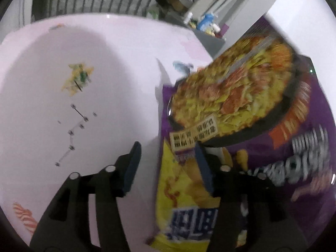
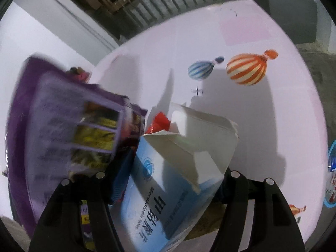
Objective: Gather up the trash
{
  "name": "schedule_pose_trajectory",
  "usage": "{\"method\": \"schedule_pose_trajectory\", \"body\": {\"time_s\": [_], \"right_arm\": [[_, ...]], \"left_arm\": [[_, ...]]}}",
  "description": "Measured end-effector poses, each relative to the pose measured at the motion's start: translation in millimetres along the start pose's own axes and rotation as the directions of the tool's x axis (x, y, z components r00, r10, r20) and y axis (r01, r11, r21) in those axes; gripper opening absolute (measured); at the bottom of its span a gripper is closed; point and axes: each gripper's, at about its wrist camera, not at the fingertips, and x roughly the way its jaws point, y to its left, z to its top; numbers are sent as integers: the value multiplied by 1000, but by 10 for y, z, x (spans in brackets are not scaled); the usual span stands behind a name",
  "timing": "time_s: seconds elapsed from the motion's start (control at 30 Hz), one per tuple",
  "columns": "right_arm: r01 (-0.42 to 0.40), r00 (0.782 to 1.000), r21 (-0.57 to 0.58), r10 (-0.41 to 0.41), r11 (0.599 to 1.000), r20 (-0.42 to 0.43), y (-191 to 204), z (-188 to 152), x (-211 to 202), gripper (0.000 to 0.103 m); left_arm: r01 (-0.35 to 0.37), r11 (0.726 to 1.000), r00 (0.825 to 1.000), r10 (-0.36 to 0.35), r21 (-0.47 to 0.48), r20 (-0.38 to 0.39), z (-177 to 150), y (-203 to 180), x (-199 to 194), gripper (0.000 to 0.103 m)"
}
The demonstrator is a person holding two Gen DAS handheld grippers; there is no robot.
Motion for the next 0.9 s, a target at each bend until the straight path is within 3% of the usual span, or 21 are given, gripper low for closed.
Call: {"method": "schedule_pose_trajectory", "body": {"time_s": [0.03,0.1,0.27,0.5,0.57,0.73,0.9], "right_arm": [[0,1000,-2,0,1000,19,29,-2,-10,68],[25,997,-5,-25,1000,76,36,7,-187,74],[107,981,-8,-104,994,166,-26,-41,-561,80],[157,969,40,-162,987,189,-247,-312,-807,83],[161,970,63,-170,985,175,-225,-390,-690,83],[137,979,158,-158,978,127,-466,-598,-541,83],[67,987,222,-98,973,131,-639,-697,-468,92]], "left_arm": [[-18,1000,1000,18,4,25,38,15,-69,72],[-70,998,993,69,6,91,37,17,-257,82],[-155,988,980,157,-30,125,16,99,-492,87],[-280,952,956,288,-126,49,-76,423,-407,89],[-283,944,957,289,-170,9,-136,542,-313,89],[-259,942,957,281,-215,78,-276,651,-385,94],[-222,947,963,250,-233,99,-319,714,-438,94]]}}
